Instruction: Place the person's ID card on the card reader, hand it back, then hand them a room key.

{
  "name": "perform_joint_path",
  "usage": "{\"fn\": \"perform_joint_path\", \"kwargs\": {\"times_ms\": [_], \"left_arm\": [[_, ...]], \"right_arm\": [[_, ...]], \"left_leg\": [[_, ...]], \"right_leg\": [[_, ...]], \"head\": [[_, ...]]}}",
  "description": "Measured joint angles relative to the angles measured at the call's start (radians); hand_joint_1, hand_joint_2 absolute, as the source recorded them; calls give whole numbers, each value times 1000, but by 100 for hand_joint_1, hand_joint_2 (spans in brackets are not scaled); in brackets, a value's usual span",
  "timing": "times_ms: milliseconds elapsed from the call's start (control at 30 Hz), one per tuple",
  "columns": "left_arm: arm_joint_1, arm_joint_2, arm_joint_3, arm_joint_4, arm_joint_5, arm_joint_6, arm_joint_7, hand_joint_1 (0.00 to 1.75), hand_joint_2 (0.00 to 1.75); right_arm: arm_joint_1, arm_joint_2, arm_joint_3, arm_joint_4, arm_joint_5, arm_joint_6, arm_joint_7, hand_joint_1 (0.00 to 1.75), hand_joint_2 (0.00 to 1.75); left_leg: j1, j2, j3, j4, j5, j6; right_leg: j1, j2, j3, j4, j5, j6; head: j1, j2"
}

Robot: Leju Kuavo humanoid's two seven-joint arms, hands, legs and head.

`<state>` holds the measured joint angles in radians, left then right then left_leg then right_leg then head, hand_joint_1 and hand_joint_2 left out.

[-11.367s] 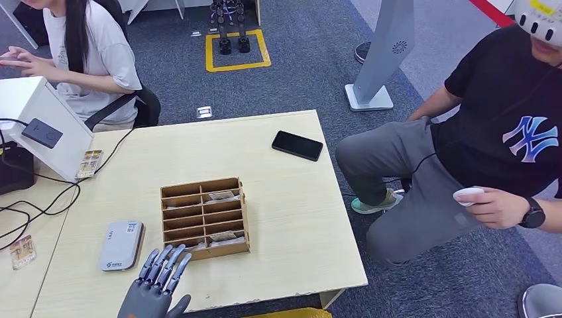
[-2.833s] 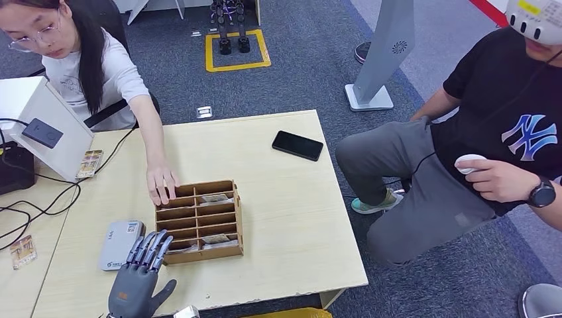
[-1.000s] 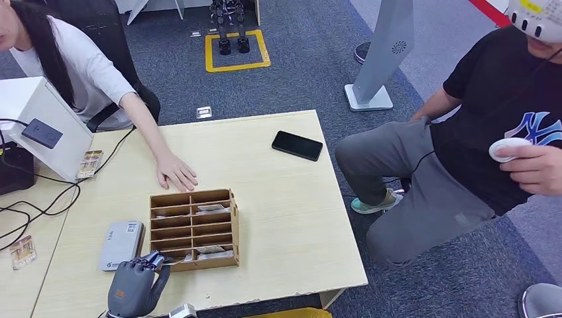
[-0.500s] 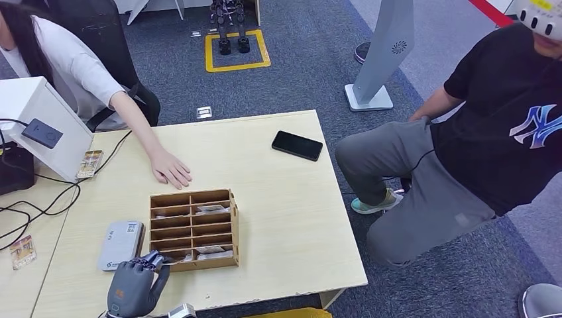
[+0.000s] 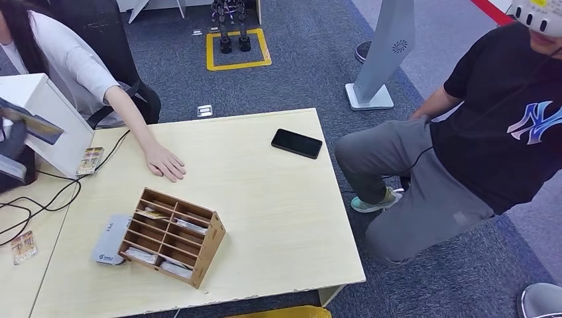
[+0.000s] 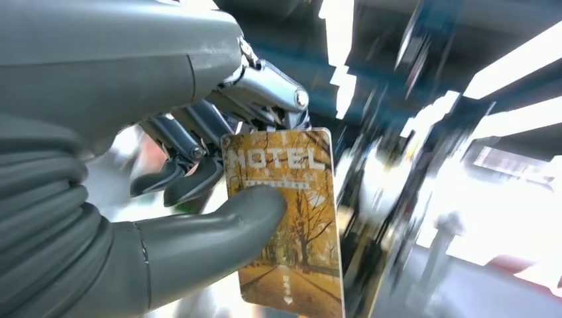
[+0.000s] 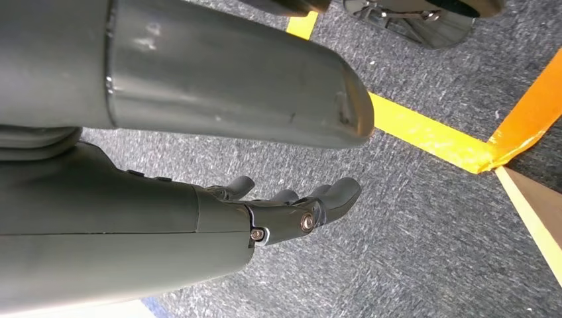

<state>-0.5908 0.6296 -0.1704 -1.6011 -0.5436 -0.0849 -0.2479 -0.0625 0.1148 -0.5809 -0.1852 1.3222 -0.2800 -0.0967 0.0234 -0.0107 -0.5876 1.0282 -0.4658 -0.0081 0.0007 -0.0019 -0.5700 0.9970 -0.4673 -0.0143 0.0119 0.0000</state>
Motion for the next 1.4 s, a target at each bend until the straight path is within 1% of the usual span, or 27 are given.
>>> {"fn": "perform_joint_path", "kwargs": {"times_ms": [67, 133, 267, 400, 500, 600, 733, 900, 1167, 1367, 1400], "left_arm": [[-125, 21, -4, 0, 16, -30, 20, 175, 175], [-193, 36, -9, 0, 26, -32, 32, 175, 175], [-255, 52, -20, 0, 36, -29, 54, 175, 175], [-354, 53, -49, 17, 49, -46, 90, 175, 175], [-396, 53, -71, 36, 51, -51, 93, 175, 175], [-414, 53, -92, 56, 35, -40, 98, 175, 175], [-424, 50, -124, 101, -48, 14, 124, 175, 175], [-430, 42, -154, 170, -118, 63, 129, 175, 175], [-432, 6, -191, 355, -302, 192, 139, 175, 175], [-432, -19, -200, 487, -366, 251, 120, 175, 175], [-430, -25, -202, 506, -376, 256, 120, 166, 175]], "right_arm": [[-1, 0, 0, 0, 5, 0, 0, 0, 0], [0, 0, 0, 0, 11, 0, -1, 0, 0], [-1, 0, 0, 0, 14, -1, 0, 0, 0], [-2, 0, 0, -2, 16, 0, 2, 0, 0], [-2, 1, 0, -2, 16, 3, 7, 0, 0], [-1, 2, 0, -2, 20, 8, 13, 0, 0], [-2, 4, 0, -2, 30, 10, 12, 0, 0], [-2, 5, 0, -2, 33, 11, 7, 0, 0], [-2, 7, 0, -2, 50, 17, 4, 0, 0], [-3, 8, 0, -2, 52, 22, 0, 0, 0], [-3, 8, 0, -2, 53, 22, -1, 0, 0]], "left_leg": [[-1, 7, 1, 0, 0, 0], [-2, 11, 2, 0, 0, 0], [-2, 11, 0, 0, 0, 0], [-2, 11, -2, 0, 0, 0], [-3, 12, -1, 0, 0, 0], [-3, 11, -1, 0, 0, 0], [-3, 11, -1, 0, 0, 0], [-3, 11, -1, 0, 0, 0], [-3, 11, -1, 0, 0, 0], [-3, 11, -1, 0, 0, 0], [-3, 11, -1, 0, 0, 0]], "right_leg": [[-1, 7, -1, 0, 2, 1], [-2, 11, -2, 0, 2, 1], [-3, 12, -5, 0, 2, 2], [-3, 11, -6, 0, 3, 2], [-3, 12, -6, 1, 3, 2], [-3, 12, -6, 1, 3, 2], [-3, 12, -6, 1, 3, 2], [-3, 12, -6, 1, 3, 2], [-3, 12, -6, 1, 3, 2], [-3, 12, -6, 1, 3, 2], [-3, 12, -6, 1, 3, 2]], "head": [[0, 0], [-1, 0], [-1, 0], [-1, 0], [-1, 0], [-1, 0], [-1, 0], [-1, 0], [-1, 0], [-1, 0], [-1, 0]]}}
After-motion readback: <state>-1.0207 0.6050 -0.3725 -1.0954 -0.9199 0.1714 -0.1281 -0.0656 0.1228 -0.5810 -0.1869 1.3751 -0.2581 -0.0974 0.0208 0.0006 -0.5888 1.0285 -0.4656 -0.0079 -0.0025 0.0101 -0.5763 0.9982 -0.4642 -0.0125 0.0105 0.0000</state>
